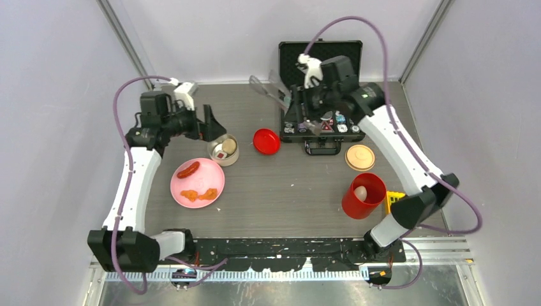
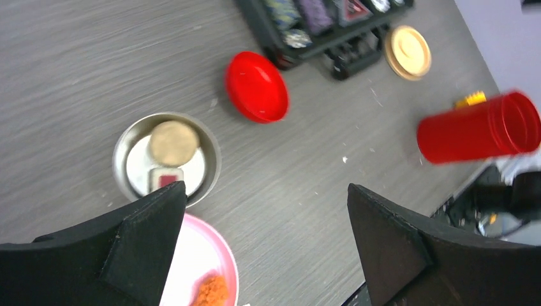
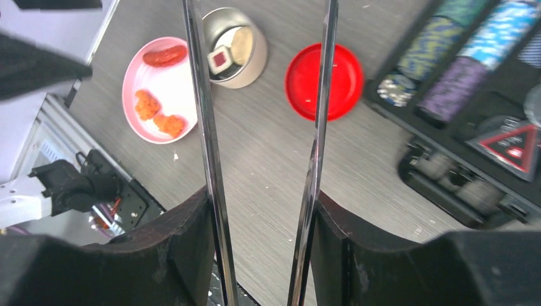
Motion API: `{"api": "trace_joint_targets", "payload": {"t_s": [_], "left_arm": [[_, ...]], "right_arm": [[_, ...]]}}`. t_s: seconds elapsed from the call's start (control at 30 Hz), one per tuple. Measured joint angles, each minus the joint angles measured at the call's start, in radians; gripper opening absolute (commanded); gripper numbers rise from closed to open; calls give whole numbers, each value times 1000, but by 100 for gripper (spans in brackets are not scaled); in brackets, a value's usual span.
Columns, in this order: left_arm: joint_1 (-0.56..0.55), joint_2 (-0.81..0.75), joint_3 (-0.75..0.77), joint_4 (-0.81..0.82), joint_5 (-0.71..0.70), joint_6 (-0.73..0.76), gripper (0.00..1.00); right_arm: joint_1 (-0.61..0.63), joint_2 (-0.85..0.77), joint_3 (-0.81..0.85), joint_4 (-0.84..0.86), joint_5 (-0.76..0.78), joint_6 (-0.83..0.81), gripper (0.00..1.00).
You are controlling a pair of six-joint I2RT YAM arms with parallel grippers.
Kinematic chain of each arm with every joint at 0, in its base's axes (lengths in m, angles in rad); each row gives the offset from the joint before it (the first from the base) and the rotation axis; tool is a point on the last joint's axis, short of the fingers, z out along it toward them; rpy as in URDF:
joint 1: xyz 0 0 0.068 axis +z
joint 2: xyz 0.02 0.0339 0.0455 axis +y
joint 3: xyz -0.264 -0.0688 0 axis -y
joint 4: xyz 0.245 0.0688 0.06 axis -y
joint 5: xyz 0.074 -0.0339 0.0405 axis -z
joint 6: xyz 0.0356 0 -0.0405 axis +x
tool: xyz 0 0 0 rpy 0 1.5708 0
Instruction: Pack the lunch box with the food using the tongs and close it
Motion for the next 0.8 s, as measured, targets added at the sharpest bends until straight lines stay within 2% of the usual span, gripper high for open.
{"api": "trace_joint_targets", "payload": {"t_s": [0.23,0.5,0.67,0.8], "left_arm": [[-331,20,36,-31,-74,150,100],[-800,81,32,-50,-299,412,100],[-1118,82,-89,90,-422,676,100],[-1277,147,-164,240,-467,874,100]], "right_arm": [[-191,-180,-145,-17,11,-39,52],[-443,-309,-306,-72,23,-74,51],[-612,-371,-361,-118,20,-130,50],[-724,-424,-413,-163,23,-212,48]]}}
